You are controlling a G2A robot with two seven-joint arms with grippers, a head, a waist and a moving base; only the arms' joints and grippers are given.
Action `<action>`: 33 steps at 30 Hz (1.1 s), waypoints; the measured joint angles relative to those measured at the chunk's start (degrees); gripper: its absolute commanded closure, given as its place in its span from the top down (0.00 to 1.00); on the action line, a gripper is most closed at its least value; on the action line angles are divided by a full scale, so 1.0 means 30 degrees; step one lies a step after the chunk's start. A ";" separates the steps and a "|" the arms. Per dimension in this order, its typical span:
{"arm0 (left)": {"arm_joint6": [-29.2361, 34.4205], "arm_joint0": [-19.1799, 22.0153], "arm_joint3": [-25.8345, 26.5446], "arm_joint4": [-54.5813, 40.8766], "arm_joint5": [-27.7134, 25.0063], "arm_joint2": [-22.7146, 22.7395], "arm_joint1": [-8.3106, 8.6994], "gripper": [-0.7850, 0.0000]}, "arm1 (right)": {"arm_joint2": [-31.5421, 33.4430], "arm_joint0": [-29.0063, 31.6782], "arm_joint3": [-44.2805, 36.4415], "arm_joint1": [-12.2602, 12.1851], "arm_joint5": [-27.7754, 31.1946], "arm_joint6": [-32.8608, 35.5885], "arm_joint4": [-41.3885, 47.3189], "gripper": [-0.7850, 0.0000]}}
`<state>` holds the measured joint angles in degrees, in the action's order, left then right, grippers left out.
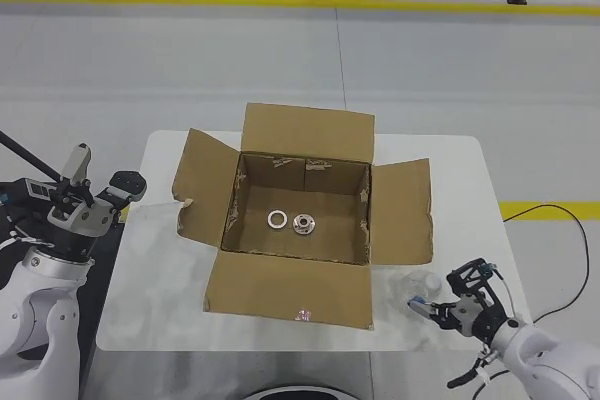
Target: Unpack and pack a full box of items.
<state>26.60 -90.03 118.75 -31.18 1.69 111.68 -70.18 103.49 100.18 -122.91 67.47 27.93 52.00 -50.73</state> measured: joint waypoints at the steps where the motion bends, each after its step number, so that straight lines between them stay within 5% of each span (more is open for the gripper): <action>1: 0.0000 0.0000 0.0000 0.0000 0.0000 0.0000 0.0000 1.00 | -0.0164 -0.0270 0.0171 -0.0030 -0.0001 0.0144 0.0020 0.93; 3: 0.0000 0.0000 0.0000 0.0000 0.0000 0.0000 0.0000 1.00 | -0.0489 -0.0804 0.0512 -0.0095 -0.0006 0.0415 0.0062 0.42; 6: 0.0000 0.0000 0.0000 0.0000 0.0000 0.0000 0.0000 1.00 | -0.0732 -0.1262 0.0904 -0.0184 -0.0068 0.0745 0.0101 0.18; 7: 0.0000 0.0000 0.0000 0.0000 0.0000 0.0000 0.0000 1.00 | -0.0768 -0.1341 0.0984 -0.0212 -0.0065 0.0827 0.0123 0.01; 24: 0.0000 0.0000 0.0000 0.0000 0.0000 0.0000 0.0000 1.00 | 0.0335 -0.0373 -0.1078 -0.0522 -0.1613 -0.0212 0.0873 0.00; 33: 0.0000 0.0000 0.0000 0.0000 0.0000 0.0000 0.0000 1.00 | 0.2401 0.1551 -0.2531 -0.0317 -0.5047 -0.3256 0.2654 0.00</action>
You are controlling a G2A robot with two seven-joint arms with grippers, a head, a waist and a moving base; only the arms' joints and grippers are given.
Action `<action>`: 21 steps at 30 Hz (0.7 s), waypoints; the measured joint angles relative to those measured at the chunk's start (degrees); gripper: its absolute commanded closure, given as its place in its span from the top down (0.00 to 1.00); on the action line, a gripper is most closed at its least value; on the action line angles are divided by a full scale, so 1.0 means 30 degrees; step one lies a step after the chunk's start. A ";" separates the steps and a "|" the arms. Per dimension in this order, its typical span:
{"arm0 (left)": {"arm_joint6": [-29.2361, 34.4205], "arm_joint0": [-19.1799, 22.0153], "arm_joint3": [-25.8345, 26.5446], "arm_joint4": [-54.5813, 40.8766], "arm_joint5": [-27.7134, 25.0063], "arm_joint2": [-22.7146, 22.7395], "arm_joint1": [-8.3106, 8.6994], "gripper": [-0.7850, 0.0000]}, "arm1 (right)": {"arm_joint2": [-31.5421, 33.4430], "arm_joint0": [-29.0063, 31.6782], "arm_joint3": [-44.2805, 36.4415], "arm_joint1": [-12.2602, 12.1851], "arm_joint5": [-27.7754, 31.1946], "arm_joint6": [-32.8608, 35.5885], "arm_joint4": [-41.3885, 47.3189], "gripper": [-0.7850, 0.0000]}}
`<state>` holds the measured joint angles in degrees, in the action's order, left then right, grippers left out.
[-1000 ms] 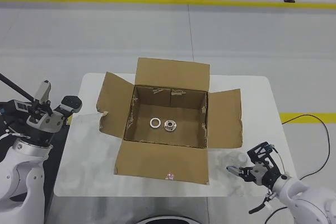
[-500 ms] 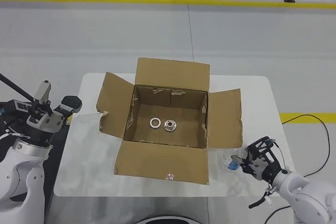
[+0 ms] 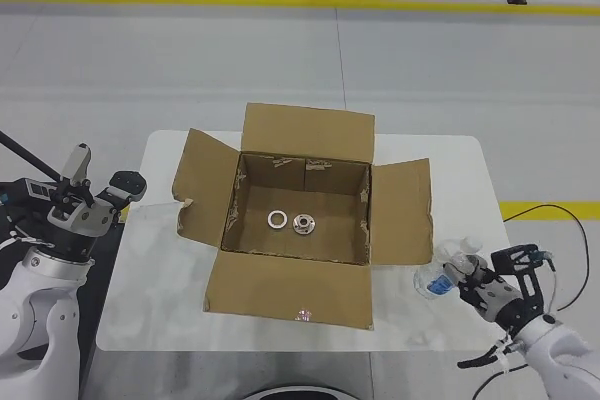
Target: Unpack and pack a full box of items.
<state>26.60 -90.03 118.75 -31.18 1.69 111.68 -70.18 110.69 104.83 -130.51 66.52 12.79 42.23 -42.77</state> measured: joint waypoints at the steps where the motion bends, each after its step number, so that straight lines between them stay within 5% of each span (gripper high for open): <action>1: 0.0000 0.0000 0.0000 0.0000 0.0000 0.0000 0.0000 1.00 | 0.0305 0.0314 -0.0408 0.0052 -0.0539 -0.0496 0.0190 0.00; 4: 0.0000 0.0000 0.0000 0.0000 0.0000 0.0000 0.0000 1.00 | 0.0991 0.0957 -0.1548 0.0206 -0.1967 -0.2388 0.0158 0.00; 10: 0.0000 0.0000 0.0000 0.0000 0.0000 0.0000 0.0000 1.00 | 0.0340 -0.0754 -0.1375 0.0197 -0.1357 -0.6167 -0.1406 0.00; 15: 0.0000 0.0000 0.0000 0.0000 0.0000 0.0000 0.0000 1.00 | -0.3229 -0.5192 -0.1380 0.0042 -0.3108 -0.4979 -0.4555 0.00; 21: 0.0000 0.0000 0.0000 0.0000 0.0000 0.0000 0.0000 1.00 | -0.9938 -1.1361 -0.1380 0.0274 -0.5469 -0.1607 -0.8047 0.00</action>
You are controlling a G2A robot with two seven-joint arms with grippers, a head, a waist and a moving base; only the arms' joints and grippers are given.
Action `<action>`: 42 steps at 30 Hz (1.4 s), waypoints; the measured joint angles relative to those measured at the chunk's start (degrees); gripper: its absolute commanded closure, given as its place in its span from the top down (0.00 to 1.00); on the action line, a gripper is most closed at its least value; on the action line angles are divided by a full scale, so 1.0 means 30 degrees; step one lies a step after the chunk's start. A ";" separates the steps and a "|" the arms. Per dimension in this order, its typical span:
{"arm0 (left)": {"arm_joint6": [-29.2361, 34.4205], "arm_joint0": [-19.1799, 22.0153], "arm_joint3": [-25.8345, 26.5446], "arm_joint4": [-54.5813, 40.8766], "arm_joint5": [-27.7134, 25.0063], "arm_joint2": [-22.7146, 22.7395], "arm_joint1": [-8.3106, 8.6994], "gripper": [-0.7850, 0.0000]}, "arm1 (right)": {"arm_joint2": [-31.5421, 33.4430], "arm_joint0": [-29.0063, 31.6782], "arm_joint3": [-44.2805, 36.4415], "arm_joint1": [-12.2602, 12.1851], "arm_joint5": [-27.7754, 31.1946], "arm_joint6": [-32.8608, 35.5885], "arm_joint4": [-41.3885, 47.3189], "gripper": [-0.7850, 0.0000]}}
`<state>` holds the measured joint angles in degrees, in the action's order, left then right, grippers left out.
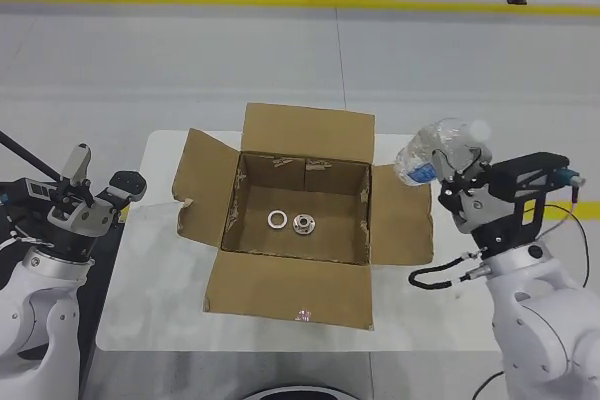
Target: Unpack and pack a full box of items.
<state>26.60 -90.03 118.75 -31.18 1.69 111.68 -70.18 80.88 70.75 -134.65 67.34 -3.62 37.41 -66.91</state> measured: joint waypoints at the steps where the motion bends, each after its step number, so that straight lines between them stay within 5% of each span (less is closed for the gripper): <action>1: 0.0000 0.0000 0.0000 0.0000 0.0000 0.0000 0.0000 1.00 | -0.0944 -0.0777 0.0000 0.0058 -0.0122 0.0825 -0.0339 0.00; 7: 0.0000 0.0000 0.0000 0.0000 0.0000 0.0000 0.0000 1.00 | -0.6324 -0.5194 0.3017 0.0621 0.0353 0.5063 -0.1446 0.00; 17: 0.0000 0.0000 0.0000 0.0000 0.0000 0.0000 0.0000 1.00 | -1.1377 -0.9570 1.1924 0.2219 -0.1981 0.5042 -0.1249 0.00; 22: 0.0000 0.0000 0.0000 0.0000 0.0000 0.0000 0.0000 1.00 | -1.1686 -0.9730 1.3917 0.2574 -0.2131 0.4416 -0.0666 0.00; 24: 0.0000 0.0000 0.0000 0.0000 0.0000 0.0000 0.0000 1.00 | -1.1632 -0.9501 1.4204 0.2630 -0.2138 0.4122 -0.0611 0.10; 27: 0.0000 0.0000 0.0000 0.0000 0.0000 0.0000 0.0000 1.00 | -1.1523 -0.9126 1.4345 0.2663 -0.2223 0.4007 -0.0862 0.10; 42: 0.0000 0.0000 0.0000 0.0000 0.0000 0.0000 0.0000 1.00 | -1.0726 -0.7416 1.3111 0.2679 -0.2074 0.4749 -0.2534 0.57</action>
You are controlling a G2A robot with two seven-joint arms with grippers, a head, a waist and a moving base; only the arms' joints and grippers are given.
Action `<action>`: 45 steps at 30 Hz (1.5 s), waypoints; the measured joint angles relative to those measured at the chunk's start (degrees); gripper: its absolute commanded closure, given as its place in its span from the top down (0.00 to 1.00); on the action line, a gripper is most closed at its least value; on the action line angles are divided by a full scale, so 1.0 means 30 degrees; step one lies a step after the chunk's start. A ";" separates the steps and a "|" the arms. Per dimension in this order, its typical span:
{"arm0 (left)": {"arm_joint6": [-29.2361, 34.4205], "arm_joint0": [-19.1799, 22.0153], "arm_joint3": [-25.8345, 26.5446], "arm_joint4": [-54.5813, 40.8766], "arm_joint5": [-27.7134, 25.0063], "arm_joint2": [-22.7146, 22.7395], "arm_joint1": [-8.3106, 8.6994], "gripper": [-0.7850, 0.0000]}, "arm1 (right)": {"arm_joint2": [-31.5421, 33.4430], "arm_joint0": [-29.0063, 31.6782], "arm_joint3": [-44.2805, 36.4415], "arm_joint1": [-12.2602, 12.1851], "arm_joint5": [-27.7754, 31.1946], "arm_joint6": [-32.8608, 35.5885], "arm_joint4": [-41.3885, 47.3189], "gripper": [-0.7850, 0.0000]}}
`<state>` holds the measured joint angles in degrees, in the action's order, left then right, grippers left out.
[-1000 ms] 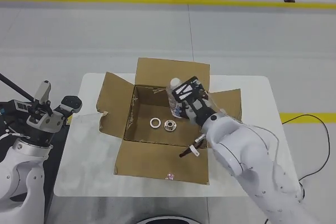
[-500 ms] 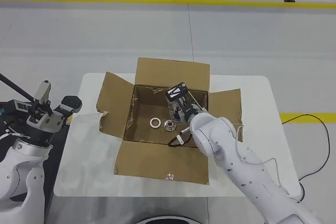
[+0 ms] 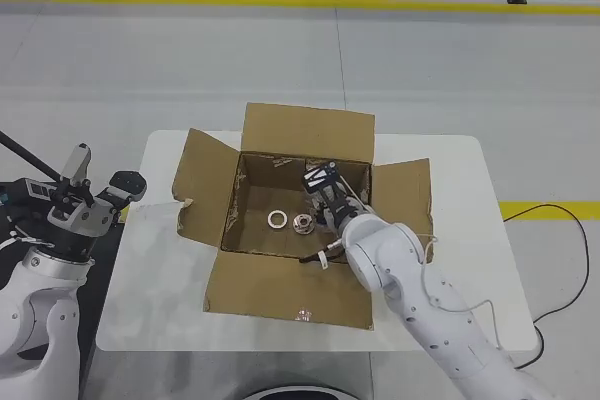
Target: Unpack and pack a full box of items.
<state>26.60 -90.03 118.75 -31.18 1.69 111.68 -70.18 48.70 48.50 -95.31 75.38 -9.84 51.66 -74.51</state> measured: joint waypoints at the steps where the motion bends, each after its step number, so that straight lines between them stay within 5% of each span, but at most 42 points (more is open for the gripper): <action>1: 0.0000 0.0000 0.0000 0.0000 0.0000 0.0000 0.0000 1.00 | 0.0037 0.0063 -0.0065 0.0010 0.0024 0.0037 -0.0065 0.62; 11: 0.0000 0.0000 0.0000 0.0000 0.0000 0.0000 0.0000 1.00 | 0.0618 0.0969 -0.1262 0.0053 0.0377 0.0308 -0.0831 1.00; 21: 0.0000 0.0000 0.0000 0.0000 0.0000 0.0000 0.0000 1.00 | 0.2812 0.3311 -0.5102 -0.0247 0.0378 -0.0386 -0.1037 1.00; 27: 0.0000 0.0000 0.0000 0.0000 0.0000 0.0000 0.0000 1.00 | 0.5125 0.5128 -0.6876 -0.0571 0.2292 -0.0878 0.1092 1.00; 36: 0.0000 0.0000 0.0000 0.0000 0.0000 0.0000 0.0000 1.00 | 0.4036 0.3228 -0.4564 -0.0474 0.5776 0.2023 0.2312 1.00; 45: 0.0000 0.0000 0.0000 0.0000 0.0000 0.0000 0.0000 1.00 | 0.2537 0.1267 -0.2181 -0.0029 0.5844 0.2355 0.3436 1.00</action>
<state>26.60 -90.03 118.75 -31.18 1.69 111.68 -70.18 56.31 52.30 -101.86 75.29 7.70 58.73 -64.20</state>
